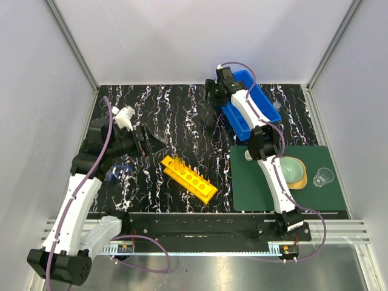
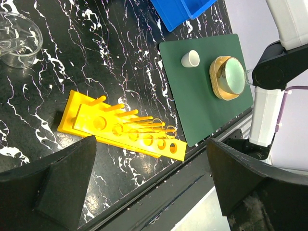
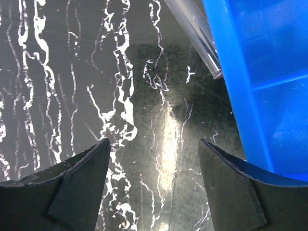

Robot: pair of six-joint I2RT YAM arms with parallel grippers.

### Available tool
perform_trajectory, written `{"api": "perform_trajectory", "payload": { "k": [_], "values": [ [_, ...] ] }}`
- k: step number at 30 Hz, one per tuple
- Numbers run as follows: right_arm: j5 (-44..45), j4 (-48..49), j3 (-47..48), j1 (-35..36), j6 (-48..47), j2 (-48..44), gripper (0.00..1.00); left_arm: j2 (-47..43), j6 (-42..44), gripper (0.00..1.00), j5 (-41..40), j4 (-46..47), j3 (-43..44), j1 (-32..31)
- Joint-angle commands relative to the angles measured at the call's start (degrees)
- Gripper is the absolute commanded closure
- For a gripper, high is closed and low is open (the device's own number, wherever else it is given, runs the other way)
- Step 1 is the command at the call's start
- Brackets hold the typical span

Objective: Organize the chemistry lab equipment

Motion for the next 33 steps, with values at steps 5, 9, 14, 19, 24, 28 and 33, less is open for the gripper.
{"api": "perform_trajectory", "payload": {
  "k": [5, 9, 14, 19, 24, 28, 33],
  "values": [
    [4.99, 4.38, 4.24, 0.17, -2.58, 1.81, 0.18, 1.35, 0.56, 0.01, -1.24, 3.37, 1.45, 0.25],
    [6.14, 4.64, 5.21, 0.08, -3.02, 2.69, 0.13, 1.97, 0.47, 0.01, -1.24, 3.37, 1.80, 0.25],
    [7.98, 5.52, 5.65, -0.01, -3.55, 3.40, 0.13, 2.41, 0.21, 0.01, -1.16, 3.72, 2.16, 0.25],
    [6.07, 5.52, 5.92, -0.10, -3.73, 3.23, 0.12, 2.50, 0.29, 0.01, -1.16, 3.64, 2.07, 0.16],
    [3.07, 6.05, 2.50, 0.08, -5.04, -1.43, 0.12, 1.97, 0.47, 0.01, -1.16, 3.64, 1.28, 0.25],
    [1.05, 6.05, -0.06, 0.25, -6.18, -6.43, 0.13, 1.44, 0.38, 0.01, -0.98, 3.72, 1.10, 0.25],
    [2.45, 4.99, -4.71, 0.43, -8.38, -14.08, 0.13, 1.36, 0.29, 0.01, -0.80, 3.72, 1.19, 0.25]
  ]
}}
